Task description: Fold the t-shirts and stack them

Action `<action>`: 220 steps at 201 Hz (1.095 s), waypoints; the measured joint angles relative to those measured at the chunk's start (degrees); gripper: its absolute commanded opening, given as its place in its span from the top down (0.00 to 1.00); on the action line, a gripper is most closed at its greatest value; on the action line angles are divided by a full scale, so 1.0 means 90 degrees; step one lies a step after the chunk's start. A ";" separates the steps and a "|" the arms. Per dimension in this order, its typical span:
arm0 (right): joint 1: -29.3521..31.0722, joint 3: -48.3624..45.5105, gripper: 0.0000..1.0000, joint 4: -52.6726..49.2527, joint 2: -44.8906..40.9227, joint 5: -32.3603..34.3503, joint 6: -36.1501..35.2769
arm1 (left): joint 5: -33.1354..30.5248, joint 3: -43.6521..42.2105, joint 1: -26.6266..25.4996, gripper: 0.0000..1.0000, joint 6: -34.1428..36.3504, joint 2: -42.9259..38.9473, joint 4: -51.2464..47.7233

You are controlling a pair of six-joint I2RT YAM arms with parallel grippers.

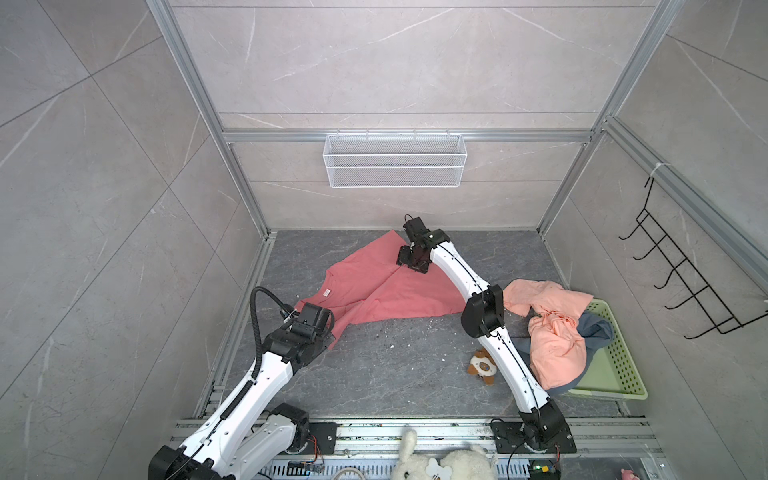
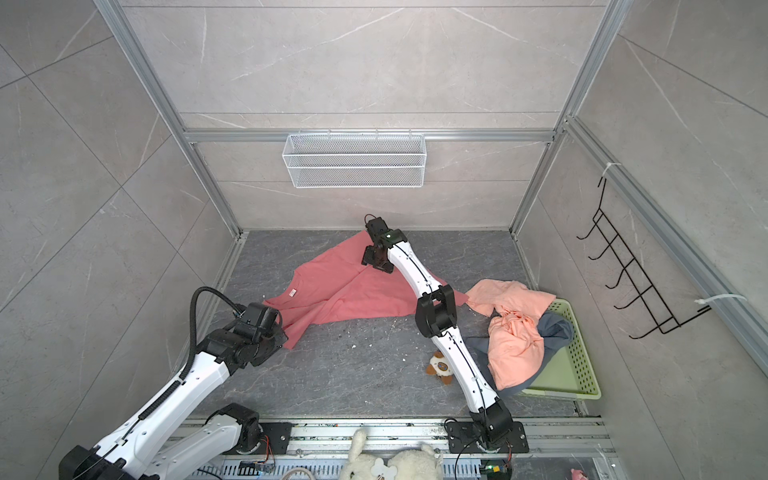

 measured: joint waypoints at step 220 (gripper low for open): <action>-0.0486 -0.4432 1.00 0.0855 -0.5722 0.0406 -0.0619 | -0.1416 0.2761 0.1265 1.00 0.2174 -0.0134 -0.0539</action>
